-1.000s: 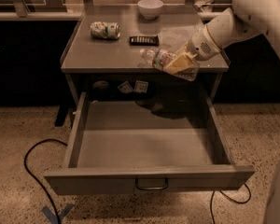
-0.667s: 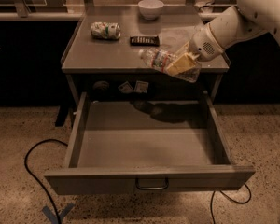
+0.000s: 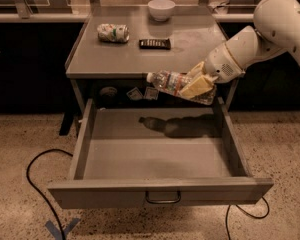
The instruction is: Place water bottle into top drawer
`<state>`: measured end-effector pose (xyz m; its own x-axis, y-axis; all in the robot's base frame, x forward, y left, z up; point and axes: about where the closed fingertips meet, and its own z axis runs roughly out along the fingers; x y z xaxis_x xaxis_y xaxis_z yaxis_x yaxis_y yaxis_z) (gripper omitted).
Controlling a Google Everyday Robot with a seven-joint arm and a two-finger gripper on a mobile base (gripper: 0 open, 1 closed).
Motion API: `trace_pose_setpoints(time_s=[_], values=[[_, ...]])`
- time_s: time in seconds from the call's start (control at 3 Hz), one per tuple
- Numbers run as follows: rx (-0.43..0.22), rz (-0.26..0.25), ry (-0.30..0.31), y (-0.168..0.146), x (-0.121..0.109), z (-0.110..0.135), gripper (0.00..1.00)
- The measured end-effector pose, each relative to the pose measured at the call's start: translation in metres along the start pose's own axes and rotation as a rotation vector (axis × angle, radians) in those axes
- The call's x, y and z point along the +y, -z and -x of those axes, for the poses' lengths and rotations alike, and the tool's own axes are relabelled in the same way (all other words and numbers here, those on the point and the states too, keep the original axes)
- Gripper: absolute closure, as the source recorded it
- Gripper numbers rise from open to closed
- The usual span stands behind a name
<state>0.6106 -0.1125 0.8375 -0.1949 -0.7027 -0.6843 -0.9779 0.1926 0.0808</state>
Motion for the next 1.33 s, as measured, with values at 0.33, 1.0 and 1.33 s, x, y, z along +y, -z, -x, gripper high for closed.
trace_pose_setpoints(time_s=[0.33,1.0,1.33], values=[[0.000,0.000,0.000,0.000,0.000,0.000,1.00],[-0.013,0.040,-0.061,-0.069,0.018,-0.052,1.00],[-0.002,0.109,-0.111,-0.123,0.029,-0.094,1.00]])
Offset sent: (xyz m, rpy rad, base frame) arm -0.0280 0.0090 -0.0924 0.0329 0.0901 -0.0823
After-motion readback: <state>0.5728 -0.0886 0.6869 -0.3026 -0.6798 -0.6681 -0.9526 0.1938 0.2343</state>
